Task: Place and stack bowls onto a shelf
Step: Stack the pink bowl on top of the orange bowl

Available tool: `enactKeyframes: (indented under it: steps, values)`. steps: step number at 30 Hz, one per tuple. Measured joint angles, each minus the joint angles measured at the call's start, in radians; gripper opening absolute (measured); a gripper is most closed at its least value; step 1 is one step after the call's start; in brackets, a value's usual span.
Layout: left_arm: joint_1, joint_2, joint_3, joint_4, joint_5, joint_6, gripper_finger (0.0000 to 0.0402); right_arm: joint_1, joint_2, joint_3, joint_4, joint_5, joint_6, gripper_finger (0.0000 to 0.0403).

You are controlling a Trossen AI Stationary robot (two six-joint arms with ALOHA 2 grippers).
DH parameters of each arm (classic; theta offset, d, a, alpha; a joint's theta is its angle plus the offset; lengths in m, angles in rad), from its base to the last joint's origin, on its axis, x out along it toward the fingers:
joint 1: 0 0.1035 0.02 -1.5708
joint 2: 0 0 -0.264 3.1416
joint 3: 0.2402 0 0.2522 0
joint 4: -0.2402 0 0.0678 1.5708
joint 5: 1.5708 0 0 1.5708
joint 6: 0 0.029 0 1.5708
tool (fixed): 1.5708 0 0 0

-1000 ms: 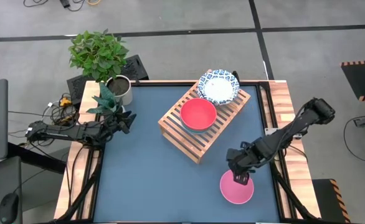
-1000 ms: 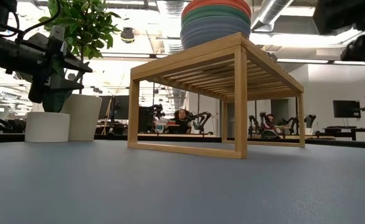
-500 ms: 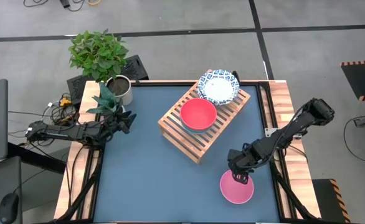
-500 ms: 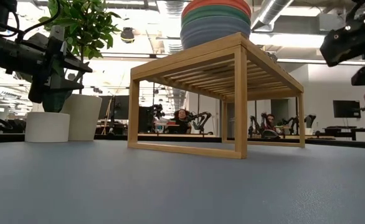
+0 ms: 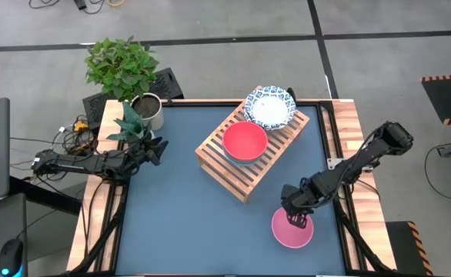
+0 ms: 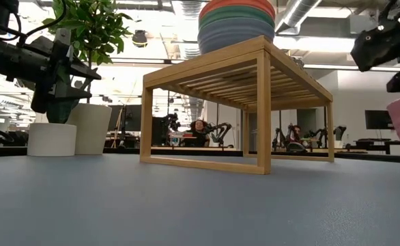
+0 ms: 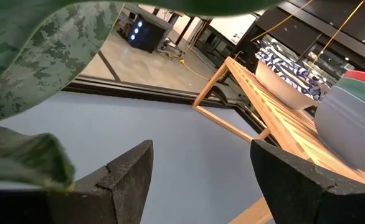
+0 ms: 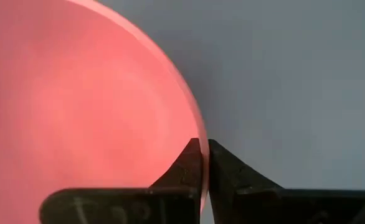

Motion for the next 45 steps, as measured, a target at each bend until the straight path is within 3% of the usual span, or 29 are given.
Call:
enactKeyframes:
  steps: [5,10,15,22,30,38,45]
  values:
    - [0.000,0.000,0.000,0.000,0.000,0.005,0.0253,-0.015,-0.021,0.096,-0.069,-0.001,-0.047,0.0029]
    - [0.000,0.000,0.000,0.000,-0.001,0.008,0.0253,-0.072,-0.041,0.283,-0.298,-0.002,-0.112,0.0029]
    - [0.000,0.000,0.000,0.000,-0.001,0.008,0.0253,-0.176,-0.039,0.529,-0.527,0.012,-0.208,0.0029]
    - [0.000,0.000,0.000,0.000,0.000,0.008,0.0253,-0.366,-0.038,0.823,-0.701,0.030,-0.316,0.0029]
    - [0.000,0.000,0.000,0.000,0.000,0.012,0.0253,-0.557,-0.028,1.073,-0.681,0.032,-0.505,0.0029]
    - [0.000,0.000,0.000,0.000,0.000,0.023,0.0253,-0.765,0.056,1.235,-0.648,0.021,-0.641,0.0029]
    - [0.000,0.000,0.000,0.000,0.000,0.007,0.0253,-0.935,0.264,1.396,-0.665,-0.203,-0.804,0.0029]
